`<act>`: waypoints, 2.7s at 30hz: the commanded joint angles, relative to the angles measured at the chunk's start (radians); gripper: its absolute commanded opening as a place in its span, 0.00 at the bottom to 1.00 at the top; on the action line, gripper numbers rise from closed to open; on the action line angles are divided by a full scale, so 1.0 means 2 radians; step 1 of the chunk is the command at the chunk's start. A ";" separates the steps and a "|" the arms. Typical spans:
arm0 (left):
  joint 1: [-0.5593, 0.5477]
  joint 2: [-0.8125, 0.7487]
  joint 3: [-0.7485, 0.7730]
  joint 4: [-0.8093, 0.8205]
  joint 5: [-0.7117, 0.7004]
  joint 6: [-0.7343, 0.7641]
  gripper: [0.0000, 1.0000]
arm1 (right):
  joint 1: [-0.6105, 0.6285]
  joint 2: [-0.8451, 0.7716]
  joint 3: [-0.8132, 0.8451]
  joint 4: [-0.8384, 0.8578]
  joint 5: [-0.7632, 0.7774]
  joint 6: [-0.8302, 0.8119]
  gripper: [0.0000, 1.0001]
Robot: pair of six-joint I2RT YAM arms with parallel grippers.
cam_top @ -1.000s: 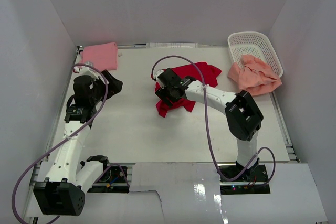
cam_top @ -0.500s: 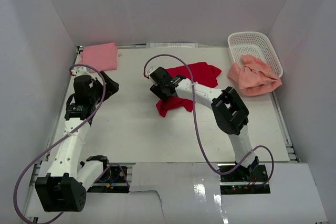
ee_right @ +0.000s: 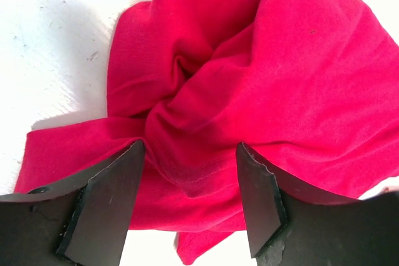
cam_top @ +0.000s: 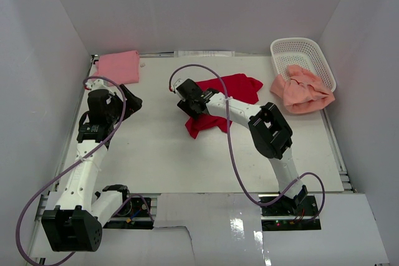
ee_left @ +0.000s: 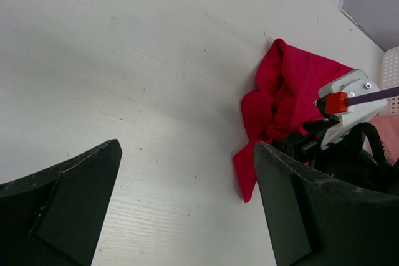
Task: Fold and stack the t-shirts
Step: Flatten out the tshirt
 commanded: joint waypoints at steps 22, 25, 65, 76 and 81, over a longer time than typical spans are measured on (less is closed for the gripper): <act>0.002 -0.010 0.016 0.004 0.003 0.005 0.98 | -0.012 0.010 0.032 -0.024 -0.027 0.020 0.70; 0.002 -0.009 0.015 0.005 0.005 0.005 0.98 | -0.015 0.004 0.012 -0.019 -0.022 0.022 0.70; 0.002 -0.001 0.013 0.015 0.033 0.016 0.98 | -0.029 -0.034 0.119 -0.086 -0.062 0.050 0.08; 0.002 -0.001 -0.014 0.085 0.187 0.047 0.98 | -0.122 -0.115 0.267 -0.134 -0.152 0.139 0.08; 0.002 -0.003 -0.017 0.092 0.204 0.047 0.98 | -0.244 -0.182 0.197 -0.134 -0.149 0.193 0.08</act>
